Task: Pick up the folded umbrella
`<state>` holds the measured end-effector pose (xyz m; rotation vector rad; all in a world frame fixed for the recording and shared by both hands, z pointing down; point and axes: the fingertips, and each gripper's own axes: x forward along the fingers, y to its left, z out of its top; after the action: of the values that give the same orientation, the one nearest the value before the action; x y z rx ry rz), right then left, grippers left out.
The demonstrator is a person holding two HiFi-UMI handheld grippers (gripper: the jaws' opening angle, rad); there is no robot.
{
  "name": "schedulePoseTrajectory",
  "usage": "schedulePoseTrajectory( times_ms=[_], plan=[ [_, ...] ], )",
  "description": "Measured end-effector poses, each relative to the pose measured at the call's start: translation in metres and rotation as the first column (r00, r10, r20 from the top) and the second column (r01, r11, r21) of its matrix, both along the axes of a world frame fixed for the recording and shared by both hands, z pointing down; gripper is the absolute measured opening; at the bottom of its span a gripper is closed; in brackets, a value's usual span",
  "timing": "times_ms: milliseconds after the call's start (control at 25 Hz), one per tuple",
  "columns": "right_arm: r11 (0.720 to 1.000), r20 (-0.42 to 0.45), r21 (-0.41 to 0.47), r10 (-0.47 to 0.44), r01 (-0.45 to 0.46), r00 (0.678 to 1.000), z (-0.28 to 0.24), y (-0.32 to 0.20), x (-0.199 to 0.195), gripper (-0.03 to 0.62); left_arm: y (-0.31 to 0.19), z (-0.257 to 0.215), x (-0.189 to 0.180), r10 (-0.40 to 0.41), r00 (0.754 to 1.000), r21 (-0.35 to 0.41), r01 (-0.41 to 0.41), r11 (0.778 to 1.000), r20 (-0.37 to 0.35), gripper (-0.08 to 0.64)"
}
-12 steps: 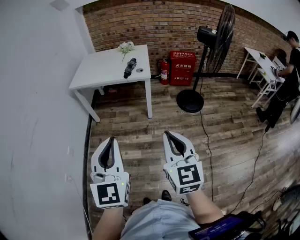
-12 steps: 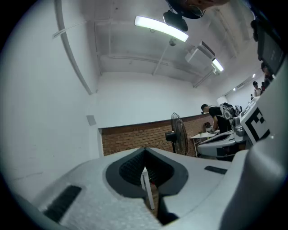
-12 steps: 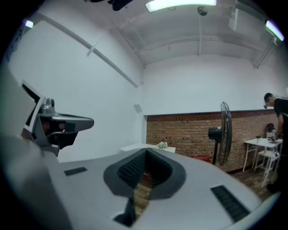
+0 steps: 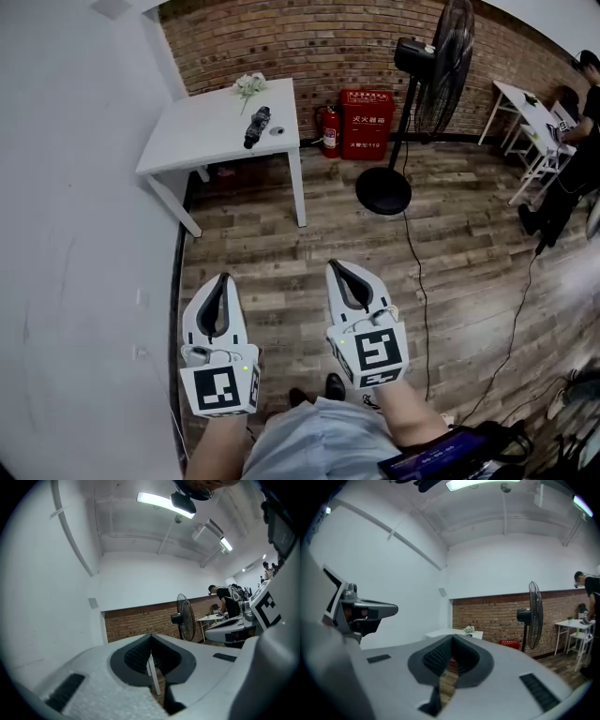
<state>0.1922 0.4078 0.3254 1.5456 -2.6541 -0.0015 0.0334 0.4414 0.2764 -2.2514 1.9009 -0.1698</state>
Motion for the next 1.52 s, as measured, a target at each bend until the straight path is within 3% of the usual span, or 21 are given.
schedulePoseTrajectory(
  times_ms=[160,200,240,800,1160,1520],
  plan=[
    [0.999,0.032,0.019,-0.028,0.028,0.999,-0.002,-0.005,0.005,0.016,-0.004,0.006,0.008,-0.005,1.0,-0.012,0.005,1.0,0.007,0.006],
    [0.998,0.039,0.014,-0.054,0.054,0.998,-0.001,-0.006,0.003,0.209,-0.006,0.007,0.009,-0.007,1.0,-0.015,0.007,1.0,0.008,0.006],
    [0.997,0.045,0.008,-0.075,0.074,0.996,-0.001,-0.008,0.002,0.308,-0.007,0.008,0.011,-0.01,1.0,-0.017,0.01,1.0,0.009,0.006],
    [0.996,0.026,0.014,-0.089,0.089,0.996,0.004,-0.043,0.023,0.316,-0.025,0.016,0.028,-0.071,0.997,-0.028,0.071,0.997,0.018,0.006],
    [0.995,0.002,-0.002,-0.095,0.095,0.995,0.019,-0.084,0.001,0.316,-0.062,0.034,-0.003,-0.102,0.995,-0.054,0.102,0.993,-0.005,0.006],
    [0.997,-0.025,-0.029,-0.068,0.067,0.997,0.036,-0.166,-0.044,0.314,-0.147,0.051,-0.058,-0.092,0.995,-0.089,0.09,0.992,-0.023,0.006]
  ],
)
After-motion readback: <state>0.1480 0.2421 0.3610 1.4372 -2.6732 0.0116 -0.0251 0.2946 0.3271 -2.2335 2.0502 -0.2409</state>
